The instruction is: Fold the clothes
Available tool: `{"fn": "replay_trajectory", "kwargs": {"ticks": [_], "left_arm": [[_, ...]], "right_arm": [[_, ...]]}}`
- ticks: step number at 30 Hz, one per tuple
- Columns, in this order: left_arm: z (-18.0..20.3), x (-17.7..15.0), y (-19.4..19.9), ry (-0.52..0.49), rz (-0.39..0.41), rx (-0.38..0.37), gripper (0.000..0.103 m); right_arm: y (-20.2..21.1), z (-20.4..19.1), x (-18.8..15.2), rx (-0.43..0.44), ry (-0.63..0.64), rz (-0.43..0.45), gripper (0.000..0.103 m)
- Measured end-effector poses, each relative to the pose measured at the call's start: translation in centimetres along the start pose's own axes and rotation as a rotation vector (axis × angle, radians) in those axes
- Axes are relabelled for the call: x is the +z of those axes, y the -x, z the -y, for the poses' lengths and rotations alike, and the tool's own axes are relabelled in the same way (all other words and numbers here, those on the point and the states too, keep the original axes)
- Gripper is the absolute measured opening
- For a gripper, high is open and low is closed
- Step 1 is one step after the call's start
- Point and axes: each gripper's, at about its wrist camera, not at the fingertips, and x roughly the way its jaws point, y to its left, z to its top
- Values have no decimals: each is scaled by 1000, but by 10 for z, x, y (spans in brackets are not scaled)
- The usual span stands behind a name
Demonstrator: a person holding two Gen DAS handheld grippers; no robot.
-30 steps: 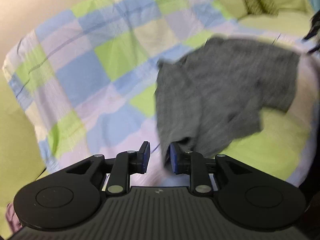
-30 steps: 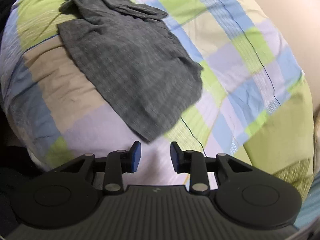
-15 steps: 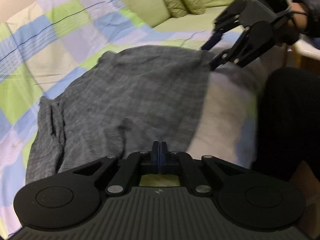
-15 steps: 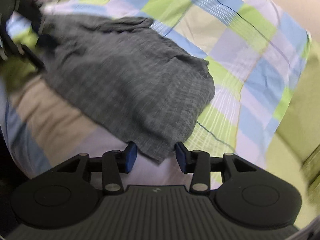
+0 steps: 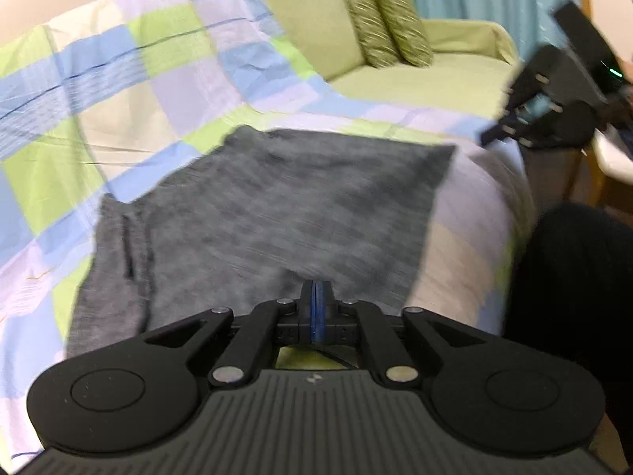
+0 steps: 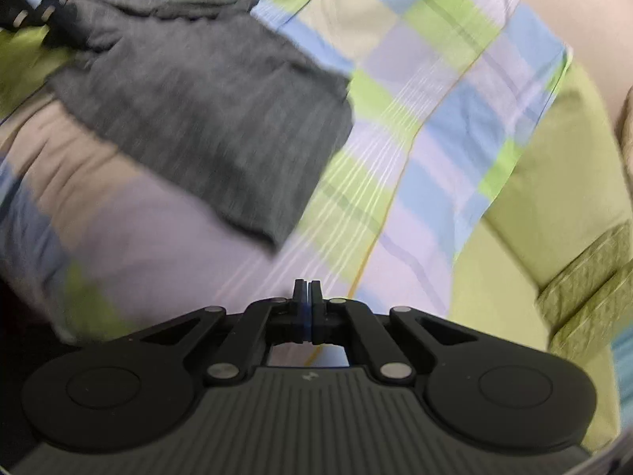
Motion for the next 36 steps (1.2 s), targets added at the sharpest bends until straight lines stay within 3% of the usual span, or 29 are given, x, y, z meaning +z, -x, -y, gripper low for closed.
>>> {"fn": "replay_trajectory", "kwargs": {"ticks": [3,6,10,12,14,16,18,20,21,22,24,25,26,27,29,32,34,35,36], "left_arm": [[-39,11,-11,21,11,78,28],[-74,13,-33,24,-4,141,40],[-143,15,-89,56,-38,206,44],[-167,15,-111,76,-47,214,46],[-187,13,-130,127,-49,179,55],[-211,9,-153,214,-75,79,54],[-223,4,-160,240,-87,35,19],[-234,-1,-161,224,-91,80,18],[-241,-5,-161,217,-95,125,10],[-251,-10,-164,234,-106,169,8],[-268,-17,-162,305,-107,182,8],[-273,-20,-156,344,-91,170,9],[-277,-21,-148,384,-68,153,19],[-280,-23,-140,424,-46,137,37],[-277,-22,-128,505,20,34,52],[-250,-9,-132,495,24,-75,59],[-229,0,-145,427,-33,-73,63],[-222,3,-150,392,-58,-56,63],[-215,3,-154,340,-84,-29,52]], "right_arm": [[15,9,17,15,-74,112,17],[5,13,41,36,-83,175,19],[-31,18,80,77,-65,216,28],[-60,20,102,89,-37,232,31],[-85,27,117,102,-35,236,40],[-127,43,139,157,-101,231,44],[-159,54,154,208,-168,218,44],[-179,60,160,234,-213,206,44],[-198,68,165,247,-268,197,44],[-203,69,166,251,-287,192,44],[-214,72,167,260,-336,187,44],[-219,73,167,265,-362,187,44],[-221,73,167,266,-365,187,45],[-223,73,168,272,-369,189,46],[-224,68,169,262,-347,192,46],[-228,65,167,253,-366,186,51],[-227,67,166,251,-382,184,53],[-227,68,165,250,-389,182,54],[-226,67,164,247,-393,180,54]]}}
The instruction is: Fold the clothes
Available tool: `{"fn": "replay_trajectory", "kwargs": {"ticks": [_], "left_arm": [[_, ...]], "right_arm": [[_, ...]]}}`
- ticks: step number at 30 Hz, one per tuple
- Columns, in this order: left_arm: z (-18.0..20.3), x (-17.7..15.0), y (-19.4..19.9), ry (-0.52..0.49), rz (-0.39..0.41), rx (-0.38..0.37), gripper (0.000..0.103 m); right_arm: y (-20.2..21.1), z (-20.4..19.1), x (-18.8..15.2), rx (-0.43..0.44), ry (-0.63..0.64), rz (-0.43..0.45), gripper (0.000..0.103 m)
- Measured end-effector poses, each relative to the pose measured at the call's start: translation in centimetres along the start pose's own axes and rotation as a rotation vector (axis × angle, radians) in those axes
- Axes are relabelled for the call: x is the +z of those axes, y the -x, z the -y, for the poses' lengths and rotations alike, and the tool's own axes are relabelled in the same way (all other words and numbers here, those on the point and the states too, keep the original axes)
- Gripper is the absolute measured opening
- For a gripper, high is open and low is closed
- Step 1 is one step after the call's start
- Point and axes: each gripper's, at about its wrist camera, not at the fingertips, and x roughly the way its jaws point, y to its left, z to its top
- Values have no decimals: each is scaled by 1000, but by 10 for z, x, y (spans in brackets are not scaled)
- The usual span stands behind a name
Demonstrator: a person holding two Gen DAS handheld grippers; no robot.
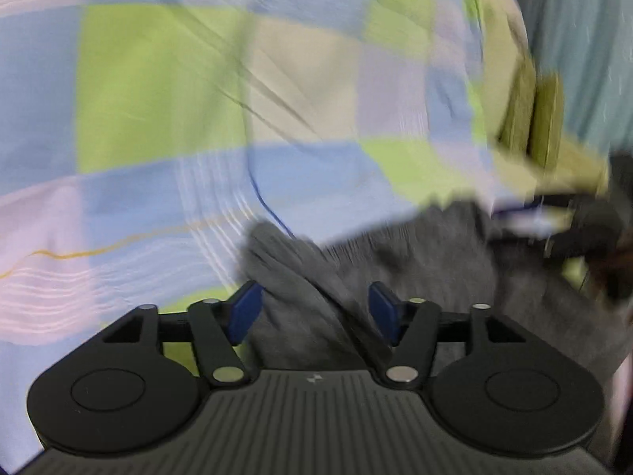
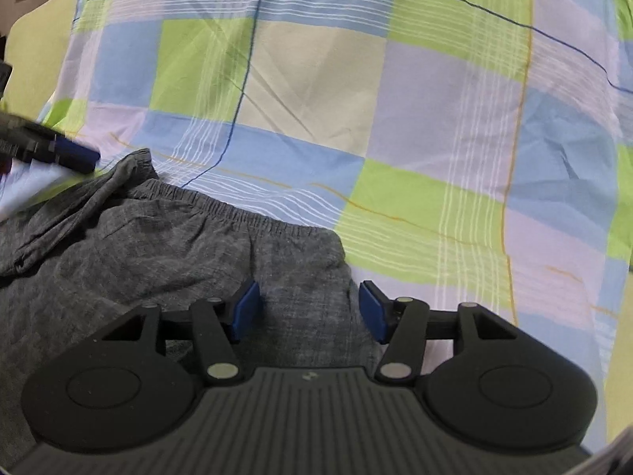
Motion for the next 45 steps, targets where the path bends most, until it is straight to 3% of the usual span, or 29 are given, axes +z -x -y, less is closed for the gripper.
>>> {"fn": "replay_trajectory", "kwargs": {"ticks": [2,5,9,14,19,20,21,23,25,27,28,29,34,39,42,45], "left_arm": [[8,-5,0,-79,-25,59,26],[-13,-2,19,-49,2,142,19],[-63,5,31,60,-2,208,20],[-73,10,49,109,39,185,46],[-63,15,30,55,-3,150,44],[-63,15,26,36,-13,163,32],[-62,15,22,16,-23,176,25],[-62,15,14,-24,-42,202,26],[-69,11,12,-13,-37,220,34],[-76,6,12,23,-31,222,51],[-77,5,16,35,-21,231,53],[-78,4,21,43,-10,241,55],[-72,3,60,93,47,238,58],[-29,-21,117,127,53,184,62],[27,-48,145,120,33,115,77],[67,-67,147,55,-2,109,85]], "right_arm": [[1,0,-2,-5,-2,-5,54],[3,2,-2,-7,9,-9,54],[-1,9,1,7,-36,-7,54],[-4,12,1,24,-74,8,54],[-12,15,4,45,-102,15,54],[-14,16,4,50,-109,12,52],[-17,17,5,56,-113,2,38],[-23,18,6,62,-99,-41,15],[-20,21,8,-26,-66,-23,15],[-18,32,10,-75,-93,7,19],[-19,39,12,-106,-118,15,30],[-18,39,12,-119,-116,11,35],[10,20,13,-165,-77,57,36],[70,-26,6,-101,-76,105,47],[90,-56,1,-71,-49,106,52],[108,-95,-16,-9,-64,83,56]]}}
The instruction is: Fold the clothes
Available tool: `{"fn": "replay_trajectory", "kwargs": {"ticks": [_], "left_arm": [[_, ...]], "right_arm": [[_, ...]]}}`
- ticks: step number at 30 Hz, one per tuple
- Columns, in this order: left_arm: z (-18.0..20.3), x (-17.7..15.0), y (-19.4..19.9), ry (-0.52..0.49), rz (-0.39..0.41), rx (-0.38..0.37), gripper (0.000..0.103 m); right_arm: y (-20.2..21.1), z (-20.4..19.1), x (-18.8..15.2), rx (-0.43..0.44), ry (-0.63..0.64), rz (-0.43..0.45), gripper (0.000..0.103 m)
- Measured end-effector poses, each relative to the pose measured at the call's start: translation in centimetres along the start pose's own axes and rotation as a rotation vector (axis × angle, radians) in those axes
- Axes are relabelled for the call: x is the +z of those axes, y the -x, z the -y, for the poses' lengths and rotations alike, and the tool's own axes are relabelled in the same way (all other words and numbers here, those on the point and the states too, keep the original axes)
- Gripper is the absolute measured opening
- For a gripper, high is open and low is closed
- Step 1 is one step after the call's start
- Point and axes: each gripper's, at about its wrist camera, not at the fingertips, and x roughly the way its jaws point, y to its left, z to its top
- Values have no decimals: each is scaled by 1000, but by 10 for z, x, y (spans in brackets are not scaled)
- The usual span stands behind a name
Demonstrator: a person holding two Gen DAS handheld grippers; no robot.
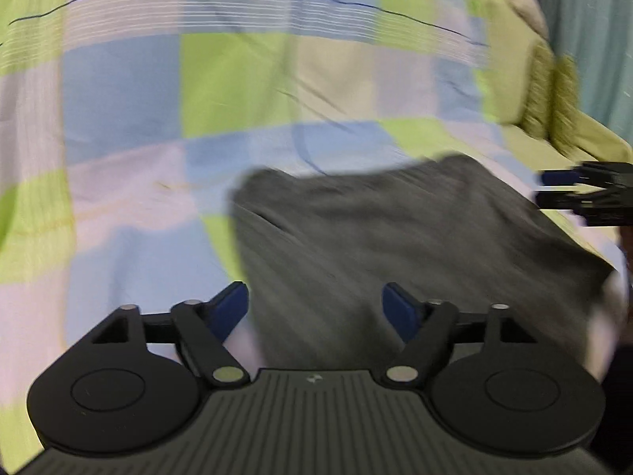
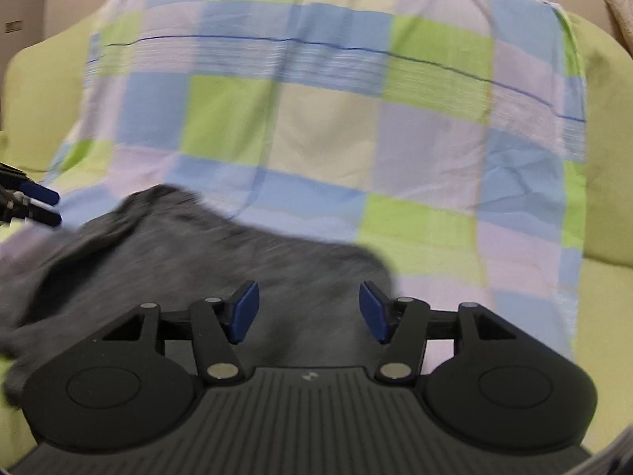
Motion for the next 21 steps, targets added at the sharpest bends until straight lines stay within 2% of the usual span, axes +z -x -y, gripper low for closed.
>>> {"fn": "replay_trajectory", "kwargs": {"ticks": [2,4,5,6,8,11,13,14,16,17,21], "left_arm": [[25,-16,-7,-99,-53,47,83],[31,-25,-15,-154,-92,88,63],[32,-29,-19,-177,-111,107,44],[22,-31,-17,-143,-110,116,34],[-21,-32,0,3,-60,166,25],[-76,-35,22,181,-8,208,27],[-107,-43,38,242,5,288,27],[-113,-46,44,243,8,322,26],[-122,-54,62,264,29,334,33],[-121,-55,67,264,40,333,42],[-75,-58,82,129,66,254,55]], "right_arm": [[9,-25,-13,49,-20,-22,59],[16,-44,-22,89,-21,-42,60],[20,-57,-30,122,-4,-64,61],[22,-59,-31,125,6,-68,61],[33,-81,-46,123,101,-93,61],[50,-82,-60,100,137,-113,62],[62,-74,-71,86,106,-135,62],[65,-73,-74,77,98,-141,62],[76,-69,-80,51,79,-151,62],[80,-68,-82,48,71,-153,62],[93,-77,-91,28,98,-163,62]]}}
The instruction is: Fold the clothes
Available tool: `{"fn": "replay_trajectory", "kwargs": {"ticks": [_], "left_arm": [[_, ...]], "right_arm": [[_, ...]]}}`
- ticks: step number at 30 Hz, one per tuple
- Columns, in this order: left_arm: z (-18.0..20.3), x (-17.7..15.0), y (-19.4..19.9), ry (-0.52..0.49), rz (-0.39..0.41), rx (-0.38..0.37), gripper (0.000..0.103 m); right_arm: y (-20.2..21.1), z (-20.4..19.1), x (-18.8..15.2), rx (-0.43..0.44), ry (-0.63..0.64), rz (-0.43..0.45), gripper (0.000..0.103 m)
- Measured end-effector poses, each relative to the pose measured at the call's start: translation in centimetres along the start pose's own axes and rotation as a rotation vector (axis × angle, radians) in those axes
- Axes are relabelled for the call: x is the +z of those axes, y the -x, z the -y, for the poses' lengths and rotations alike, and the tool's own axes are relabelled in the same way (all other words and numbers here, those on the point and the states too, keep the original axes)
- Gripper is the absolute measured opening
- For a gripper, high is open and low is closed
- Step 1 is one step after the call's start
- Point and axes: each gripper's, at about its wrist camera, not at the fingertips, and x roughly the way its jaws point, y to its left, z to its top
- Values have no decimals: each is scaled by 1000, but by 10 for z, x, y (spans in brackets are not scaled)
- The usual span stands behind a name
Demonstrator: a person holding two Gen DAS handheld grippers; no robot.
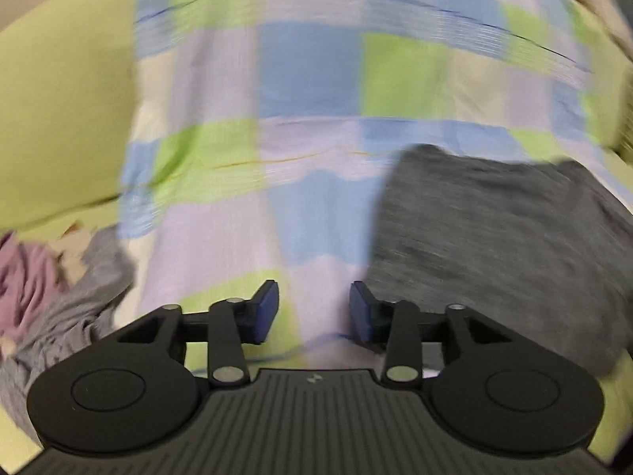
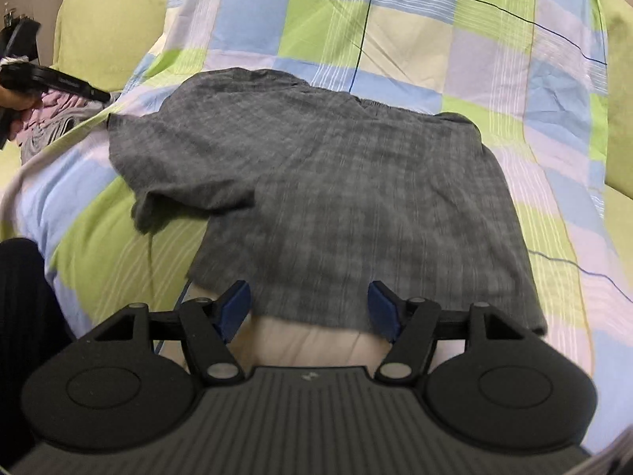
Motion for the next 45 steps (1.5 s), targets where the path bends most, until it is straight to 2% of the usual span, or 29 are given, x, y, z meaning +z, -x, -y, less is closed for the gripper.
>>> {"fn": "replay_trajectory", "kwargs": {"ticks": [4,5,8,10,12,15,16,19,21,22,24,25,26,27,29,32,37,39,41,44,45], "left_arm": [[90,-12,14,-211,24,-210,57],[101,-13,14,-225,25,-239,57],[159,-19,9,-262,-7,-426,58],[187,-26,2,-278,-22,-493,58],[209,-32,-4,-339,-21,-478,58],[248,-46,-10,-521,-14,-426,58],[256,-49,-12,-550,-12,-411,58],[273,-57,-20,-588,-8,-346,56],[274,-57,-23,-535,-23,-351,47],[271,-54,-27,-473,-42,-360,43],[259,-45,-32,-324,-74,-388,21],[252,-40,-34,-249,-88,-402,15],[244,-36,-35,-178,-97,-412,9],[238,-34,-35,-140,-102,-417,5],[233,-31,-33,-108,-108,-428,2],[234,-29,-26,-113,-113,-459,2],[241,-27,-14,-161,-104,-495,2],[242,-29,-15,-182,-114,-491,2],[243,-34,-14,-224,-135,-469,2],[243,-40,-11,-268,-154,-450,7],[241,-41,-9,-274,-157,-453,17]], "right_arm": [[4,1,-3,-51,13,-12,62],[5,1,-5,-71,32,-15,62],[10,10,-10,-145,105,-23,62],[15,26,-13,-176,112,-21,62],[19,49,-18,-197,68,-15,62],[14,71,-29,-293,174,-48,62],[12,76,-33,-312,212,-54,62],[6,92,-37,-294,225,-44,62],[-2,102,-38,-250,229,-17,62],[-3,105,-37,-227,212,-2,62],[-9,119,-32,-128,106,31,56],[-11,123,-31,-109,82,36,54],[-13,127,-30,-91,66,40,48],[-16,131,-30,-74,52,44,31],[-16,131,-29,-62,77,26,5],[-11,133,-26,-59,118,-9,3],[18,131,-21,-143,296,-95,0],[28,130,-20,-182,369,-136,0],[20,130,-28,-211,367,-186,0],[15,119,-40,-264,392,-204,0],[17,114,-41,-280,397,-195,0]]}}
